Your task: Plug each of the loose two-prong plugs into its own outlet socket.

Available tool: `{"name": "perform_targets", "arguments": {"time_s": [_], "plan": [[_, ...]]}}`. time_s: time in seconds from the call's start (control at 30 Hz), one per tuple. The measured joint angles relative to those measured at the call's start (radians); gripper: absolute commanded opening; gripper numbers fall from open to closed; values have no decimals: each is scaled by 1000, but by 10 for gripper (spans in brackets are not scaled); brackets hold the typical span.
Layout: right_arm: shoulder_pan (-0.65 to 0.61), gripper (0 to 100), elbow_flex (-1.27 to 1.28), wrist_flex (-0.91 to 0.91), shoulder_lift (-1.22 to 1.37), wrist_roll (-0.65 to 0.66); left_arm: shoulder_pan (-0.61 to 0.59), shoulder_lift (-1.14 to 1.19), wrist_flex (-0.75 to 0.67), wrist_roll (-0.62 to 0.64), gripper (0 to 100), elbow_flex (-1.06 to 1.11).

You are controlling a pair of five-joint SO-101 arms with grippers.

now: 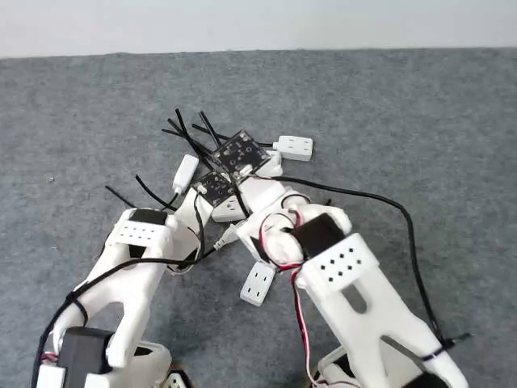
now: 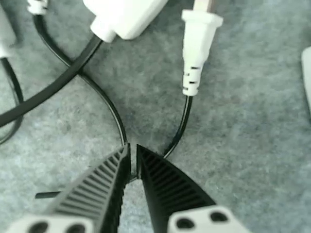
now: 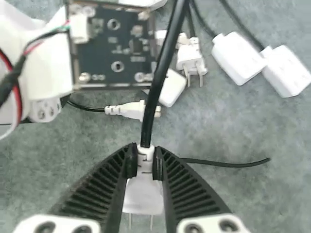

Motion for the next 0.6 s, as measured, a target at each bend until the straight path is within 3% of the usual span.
{"name": "perform_targets", "arguments": {"time_s": [0.3,0.6], "plan": [[-18,9,0,-57,89,-6,0,-6,14,-80,13,-2],[-21,9,2,-72,120,-6,43,-206,-5,-160,13,173]]}}
